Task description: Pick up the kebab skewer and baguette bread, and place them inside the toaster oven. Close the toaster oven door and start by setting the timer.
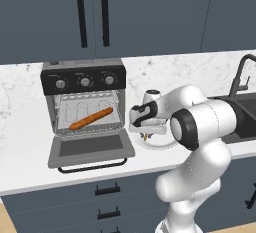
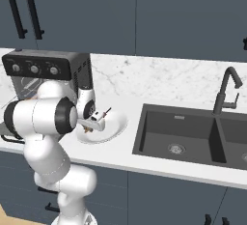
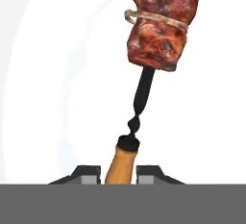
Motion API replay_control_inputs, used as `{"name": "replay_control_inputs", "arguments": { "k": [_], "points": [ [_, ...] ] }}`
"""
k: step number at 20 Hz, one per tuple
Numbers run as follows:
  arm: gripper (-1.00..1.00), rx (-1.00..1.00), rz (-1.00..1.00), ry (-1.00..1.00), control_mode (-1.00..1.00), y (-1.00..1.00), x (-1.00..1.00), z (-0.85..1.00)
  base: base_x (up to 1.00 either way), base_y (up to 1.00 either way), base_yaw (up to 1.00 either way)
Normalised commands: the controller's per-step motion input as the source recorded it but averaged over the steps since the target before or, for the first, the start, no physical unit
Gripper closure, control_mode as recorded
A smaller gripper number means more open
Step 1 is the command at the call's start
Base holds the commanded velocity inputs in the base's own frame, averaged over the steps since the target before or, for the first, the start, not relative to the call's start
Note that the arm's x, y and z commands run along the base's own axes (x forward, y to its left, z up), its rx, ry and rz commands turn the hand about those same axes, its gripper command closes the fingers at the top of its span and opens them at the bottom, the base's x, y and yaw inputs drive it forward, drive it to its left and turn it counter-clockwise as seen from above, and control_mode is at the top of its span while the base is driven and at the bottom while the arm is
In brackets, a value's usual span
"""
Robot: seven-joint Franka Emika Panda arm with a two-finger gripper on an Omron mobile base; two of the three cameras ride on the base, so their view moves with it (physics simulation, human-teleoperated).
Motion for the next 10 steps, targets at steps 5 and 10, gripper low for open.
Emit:
{"name": "replay_control_inputs", "arguments": {
  "k": [5, 10],
  "points": [
    [1.00, 0.01, 0.00, 0.00, -1.00, 0.00, 0.08, -0.33, 0.00, 0.00, 0.00],
    [1.00, 0.05, 0.00, 0.00, -1.00, -0.07, -0.16, 0.27, 0.00, 0.00, 0.00]
  ]
}}
